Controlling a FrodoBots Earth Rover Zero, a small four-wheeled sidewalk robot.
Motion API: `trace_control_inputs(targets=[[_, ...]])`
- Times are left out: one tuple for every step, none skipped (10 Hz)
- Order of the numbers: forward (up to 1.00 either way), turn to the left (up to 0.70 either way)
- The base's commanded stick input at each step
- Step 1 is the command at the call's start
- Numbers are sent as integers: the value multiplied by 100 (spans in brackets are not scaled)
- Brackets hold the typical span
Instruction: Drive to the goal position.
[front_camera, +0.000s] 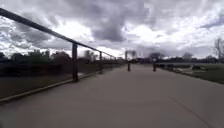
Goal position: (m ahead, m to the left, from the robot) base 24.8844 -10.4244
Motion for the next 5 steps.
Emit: trace_control_inputs(targets=[[70, -11], [70, -11], [70, -11], [70, -11], [70, -11]])
